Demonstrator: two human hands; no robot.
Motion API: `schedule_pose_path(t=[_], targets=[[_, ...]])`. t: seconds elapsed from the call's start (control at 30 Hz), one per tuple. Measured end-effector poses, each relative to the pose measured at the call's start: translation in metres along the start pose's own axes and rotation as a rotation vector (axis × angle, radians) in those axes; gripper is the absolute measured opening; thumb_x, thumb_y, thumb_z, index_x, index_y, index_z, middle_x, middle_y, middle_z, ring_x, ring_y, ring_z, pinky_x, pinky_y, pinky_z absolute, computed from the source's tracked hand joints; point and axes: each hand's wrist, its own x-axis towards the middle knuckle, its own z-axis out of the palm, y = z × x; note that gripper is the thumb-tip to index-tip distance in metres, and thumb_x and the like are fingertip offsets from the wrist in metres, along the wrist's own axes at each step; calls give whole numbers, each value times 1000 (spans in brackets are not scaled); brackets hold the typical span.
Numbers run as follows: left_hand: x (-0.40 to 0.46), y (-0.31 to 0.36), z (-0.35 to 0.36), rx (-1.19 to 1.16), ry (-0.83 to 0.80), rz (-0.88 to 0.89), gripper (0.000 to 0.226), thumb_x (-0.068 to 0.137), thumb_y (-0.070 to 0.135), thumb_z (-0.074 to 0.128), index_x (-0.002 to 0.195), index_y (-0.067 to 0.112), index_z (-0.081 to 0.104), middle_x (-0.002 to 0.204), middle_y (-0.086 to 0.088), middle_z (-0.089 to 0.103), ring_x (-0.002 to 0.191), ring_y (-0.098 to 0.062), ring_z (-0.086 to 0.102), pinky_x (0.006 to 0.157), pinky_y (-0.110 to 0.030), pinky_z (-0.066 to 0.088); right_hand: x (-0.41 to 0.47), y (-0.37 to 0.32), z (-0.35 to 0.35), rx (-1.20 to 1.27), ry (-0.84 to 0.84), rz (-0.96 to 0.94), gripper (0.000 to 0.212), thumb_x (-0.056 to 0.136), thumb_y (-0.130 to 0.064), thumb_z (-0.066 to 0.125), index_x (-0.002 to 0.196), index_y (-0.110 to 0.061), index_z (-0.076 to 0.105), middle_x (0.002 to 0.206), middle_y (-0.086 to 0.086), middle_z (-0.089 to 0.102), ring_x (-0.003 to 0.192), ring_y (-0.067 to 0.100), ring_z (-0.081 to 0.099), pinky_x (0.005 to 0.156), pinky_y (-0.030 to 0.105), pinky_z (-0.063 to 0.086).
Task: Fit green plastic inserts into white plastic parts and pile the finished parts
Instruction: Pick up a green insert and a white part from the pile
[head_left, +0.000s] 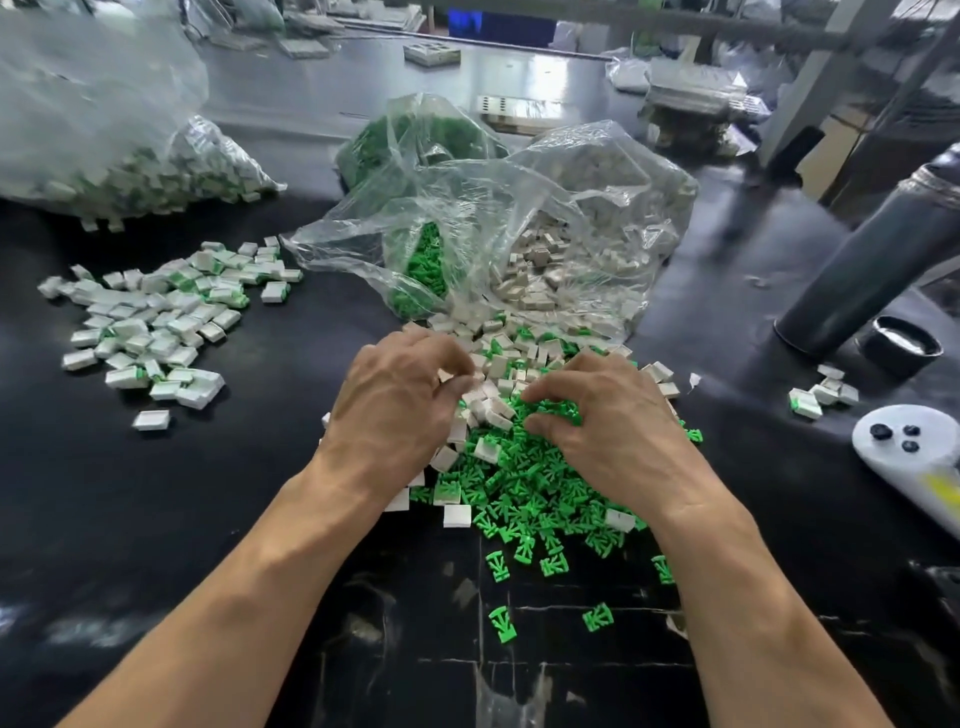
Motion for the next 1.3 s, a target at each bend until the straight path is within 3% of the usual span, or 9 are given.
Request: schedule_pose_path(t=[0.1, 0.2, 0.33, 0.57, 0.67, 0.8, 1.0, 1.17, 1.3], targets=[[-7, 1, -3, -69, 43, 5, 9, 94, 35, 70, 102, 31, 68, 90, 20, 66, 77, -1, 61, 77, -21, 48, 0, -1, 2, -4, 16, -16, 29, 91, -54, 69, 118, -44, 70, 114, -16, 57, 107, 4, 36, 96, 29, 23], [-10, 2, -4, -123, 58, -20, 7, 94, 35, 71, 100, 34, 68, 86, 21, 68, 77, 4, 61, 68, -7, 42, 0, -2, 5, -7, 5, -24, 32, 90, -59, 66, 119, -45, 68, 110, -18, 54, 103, 1, 32, 94, 28, 21], [-10, 3, -3, -256, 39, -87, 7, 93, 32, 73, 97, 33, 68, 83, 19, 68, 84, 6, 62, 67, -3, 44, 1, -6, 7, -20, 34, -26, 22, 91, -51, 71, 111, -41, 71, 105, -19, 54, 103, 4, 39, 93, 28, 24], [-9, 3, 0, -409, 15, -125, 11, 89, 26, 79, 93, 32, 70, 89, 26, 68, 79, 1, 62, 65, -9, 46, 0, -11, 9, 35, 99, -24, 13, 88, -42, 76, 93, -40, 65, 94, -26, 50, 96, 2, 42, 93, 26, 28], [-8, 4, 2, -587, -14, -164, 15, 88, 18, 80, 97, 27, 73, 89, 14, 73, 79, 0, 63, 70, -16, 51, 0, -11, 9, 79, 138, -19, 10, 89, -38, 76, 92, -39, 66, 84, -32, 48, 83, -5, 45, 81, 19, 31], [-8, 5, 4, -814, -48, -207, 26, 87, 4, 77, 108, 20, 75, 99, 5, 77, 91, -6, 71, 77, -15, 54, 0, -12, 8, 148, 168, 1, 8, 91, -33, 77, 93, -36, 69, 82, -29, 57, 82, -14, 50, 75, 8, 33], [-6, 3, 6, -907, -51, -215, 29, 84, 0, 78, 106, 19, 77, 103, 3, 79, 98, -12, 74, 88, -23, 57, -2, -11, 8, 412, 195, 78, 6, 93, -31, 75, 93, -34, 71, 83, -21, 70, 86, -7, 63, 71, 4, 44], [-7, 3, 9, -933, -48, -181, 26, 85, 3, 79, 102, 22, 77, 100, 1, 78, 88, -14, 72, 77, -20, 56, 0, -12, 8, 834, 235, 121, 13, 93, -19, 75, 94, -32, 74, 87, -16, 75, 79, -1, 67, 73, 12, 50], [-7, 3, 11, -911, -47, -148, 25, 86, 8, 80, 101, 27, 78, 99, 1, 78, 80, -15, 68, 70, -20, 54, -2, -18, 10, 974, 191, 92, 17, 93, -13, 74, 101, -28, 76, 91, -12, 77, 78, -2, 67, 69, 13, 51]])
